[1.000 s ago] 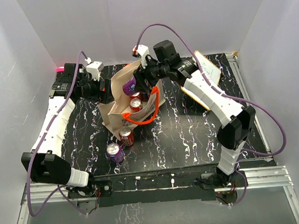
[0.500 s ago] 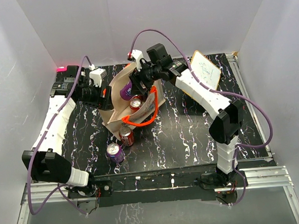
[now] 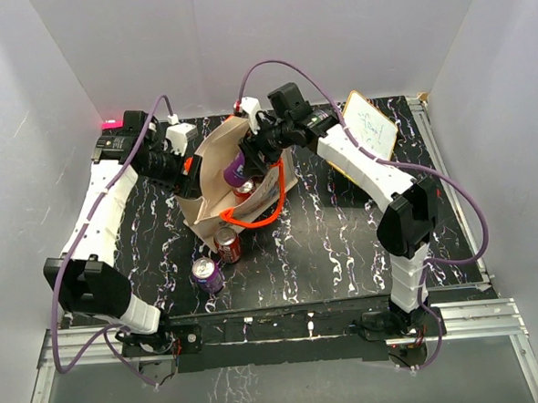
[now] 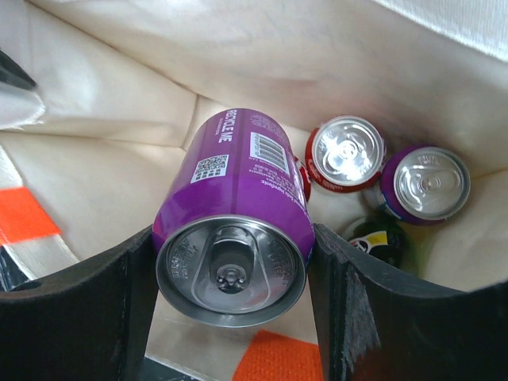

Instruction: Place the beverage into the canvas bag

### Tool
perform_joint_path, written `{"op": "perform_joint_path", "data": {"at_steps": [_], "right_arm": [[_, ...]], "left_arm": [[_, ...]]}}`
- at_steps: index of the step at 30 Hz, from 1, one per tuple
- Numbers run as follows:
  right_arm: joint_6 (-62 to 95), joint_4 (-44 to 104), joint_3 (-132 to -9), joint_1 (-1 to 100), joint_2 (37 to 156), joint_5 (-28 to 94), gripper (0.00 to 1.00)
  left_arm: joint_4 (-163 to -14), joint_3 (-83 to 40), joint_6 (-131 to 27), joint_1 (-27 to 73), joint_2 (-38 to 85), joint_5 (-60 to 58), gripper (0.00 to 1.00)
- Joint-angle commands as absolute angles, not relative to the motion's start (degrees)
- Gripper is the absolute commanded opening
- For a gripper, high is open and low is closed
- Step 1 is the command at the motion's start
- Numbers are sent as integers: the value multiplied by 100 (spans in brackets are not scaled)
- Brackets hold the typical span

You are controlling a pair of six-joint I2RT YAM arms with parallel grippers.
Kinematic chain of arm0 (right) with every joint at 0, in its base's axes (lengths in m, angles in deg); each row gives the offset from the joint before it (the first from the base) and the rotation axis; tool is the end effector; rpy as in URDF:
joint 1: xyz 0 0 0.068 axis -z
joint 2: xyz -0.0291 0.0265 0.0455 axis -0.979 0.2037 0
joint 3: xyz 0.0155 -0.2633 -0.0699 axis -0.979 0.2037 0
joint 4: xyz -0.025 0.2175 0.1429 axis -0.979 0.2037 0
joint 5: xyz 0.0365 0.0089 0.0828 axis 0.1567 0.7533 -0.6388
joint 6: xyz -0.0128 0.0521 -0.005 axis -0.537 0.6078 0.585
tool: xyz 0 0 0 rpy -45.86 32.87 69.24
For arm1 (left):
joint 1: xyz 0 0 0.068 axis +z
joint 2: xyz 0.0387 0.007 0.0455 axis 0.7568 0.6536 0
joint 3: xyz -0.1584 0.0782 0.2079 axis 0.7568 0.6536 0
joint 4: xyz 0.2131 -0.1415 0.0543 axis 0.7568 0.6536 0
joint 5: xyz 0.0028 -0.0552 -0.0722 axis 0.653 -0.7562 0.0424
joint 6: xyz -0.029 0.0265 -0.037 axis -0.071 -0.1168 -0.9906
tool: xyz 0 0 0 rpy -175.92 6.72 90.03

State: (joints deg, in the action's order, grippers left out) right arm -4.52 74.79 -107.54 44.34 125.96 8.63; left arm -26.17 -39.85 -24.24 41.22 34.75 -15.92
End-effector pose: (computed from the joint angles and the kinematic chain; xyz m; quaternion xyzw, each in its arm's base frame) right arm 0.3478 0.2564 0.3596 -0.4613 0.7591 0.3130 0.3361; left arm 0.2996 -0.0563 0.3643 0.2570 0.9032 -0.1721 0.2976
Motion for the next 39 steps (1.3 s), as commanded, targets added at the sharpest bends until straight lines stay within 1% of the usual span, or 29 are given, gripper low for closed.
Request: {"op": "perform_joint_path", "data": {"at_steps": [1, 10, 22, 29, 34, 39], "right_arm": [[-659, 7207, -10702, 4697, 12022, 522, 8], [-1229, 8090, -10255, 4854, 11582, 366, 8], [-1323, 8056, -9706, 4854, 11573, 534, 8], [-859, 8035, -10576, 4848, 12125, 535, 8], [-623, 7931, -11328, 4652, 12513, 560, 8], [-574, 7926, -11971, 4364, 12861, 728, 8]], "left_arm": [[-1984, -4173, -1857, 4146, 3443, -1759, 78], [-2280, -3754, -1389, 4147, 3287, -2291, 80], [-2583, -3515, -1423, 4145, 3437, -2527, 80], [-2578, -3525, -1254, 4145, 3506, -2579, 80], [-2527, -3712, -1302, 4145, 3584, -2565, 80], [-2480, -3866, -1460, 4150, 3618, -2439, 86]]}}
